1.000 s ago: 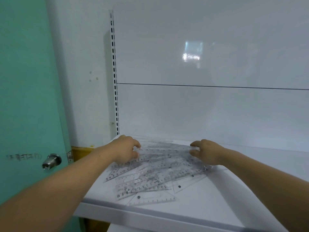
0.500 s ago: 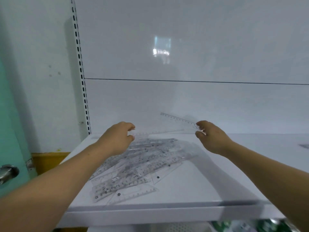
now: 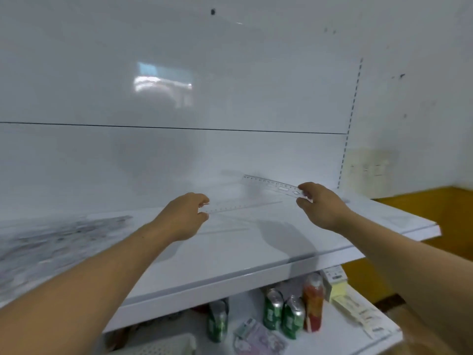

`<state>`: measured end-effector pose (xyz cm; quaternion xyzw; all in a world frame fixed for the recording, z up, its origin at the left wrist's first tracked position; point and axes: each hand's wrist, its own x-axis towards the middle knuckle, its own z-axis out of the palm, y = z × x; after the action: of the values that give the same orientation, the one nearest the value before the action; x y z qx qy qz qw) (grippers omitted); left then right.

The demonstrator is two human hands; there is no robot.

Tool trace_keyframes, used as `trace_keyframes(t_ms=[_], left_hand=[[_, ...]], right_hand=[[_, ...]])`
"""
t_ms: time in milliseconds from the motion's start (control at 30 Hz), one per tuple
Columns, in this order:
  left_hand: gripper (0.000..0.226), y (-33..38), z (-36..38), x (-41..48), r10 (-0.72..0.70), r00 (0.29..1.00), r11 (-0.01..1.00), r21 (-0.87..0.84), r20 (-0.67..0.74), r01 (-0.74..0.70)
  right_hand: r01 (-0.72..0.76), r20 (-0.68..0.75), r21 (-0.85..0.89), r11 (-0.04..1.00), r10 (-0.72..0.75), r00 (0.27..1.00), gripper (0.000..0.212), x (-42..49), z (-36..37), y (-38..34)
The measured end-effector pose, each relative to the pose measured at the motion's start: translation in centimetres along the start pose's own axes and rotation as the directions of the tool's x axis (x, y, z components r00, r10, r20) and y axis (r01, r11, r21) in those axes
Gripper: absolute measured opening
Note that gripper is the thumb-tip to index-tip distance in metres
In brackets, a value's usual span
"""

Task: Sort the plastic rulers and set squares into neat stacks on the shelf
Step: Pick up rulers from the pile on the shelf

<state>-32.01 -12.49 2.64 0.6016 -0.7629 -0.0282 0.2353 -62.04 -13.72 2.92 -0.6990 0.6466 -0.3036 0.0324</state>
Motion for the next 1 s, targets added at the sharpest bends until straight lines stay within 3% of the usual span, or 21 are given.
trace_keyframes(t_ms=[300, 567, 733, 1000], left_hand=[[0.042, 15.8, 10.1, 6.8, 0.094, 0.989, 0.995, -0.041, 0.118, -0.09], [0.041, 17.8, 14.2, 13.9, 0.067, 0.983, 0.997, 0.031, 0.173, -0.073], [0.038, 16.2, 15.7, 18.2, 0.03, 0.967, 1.0, -0.004, 0.252, -0.03], [0.04, 16.4, 18.6, 21.6, -0.117, 0.973, 0.992, -0.028, 0.2, 0.125]], right_hand=[[-0.151, -0.039, -0.044, 0.988, 0.149, 0.988, 0.045, -1.0, -8.6, 17.4], [-0.189, 0.011, -0.044, 0.981, 0.189, 0.982, 0.046, 5.4, -7.9, 25.8], [-0.127, 0.108, -0.029, 0.991, 0.13, 0.986, 0.044, 12.1, -5.2, 29.0], [0.099, 0.334, -0.037, 0.994, -0.081, 0.939, 0.037, 20.3, -1.7, 31.3]])
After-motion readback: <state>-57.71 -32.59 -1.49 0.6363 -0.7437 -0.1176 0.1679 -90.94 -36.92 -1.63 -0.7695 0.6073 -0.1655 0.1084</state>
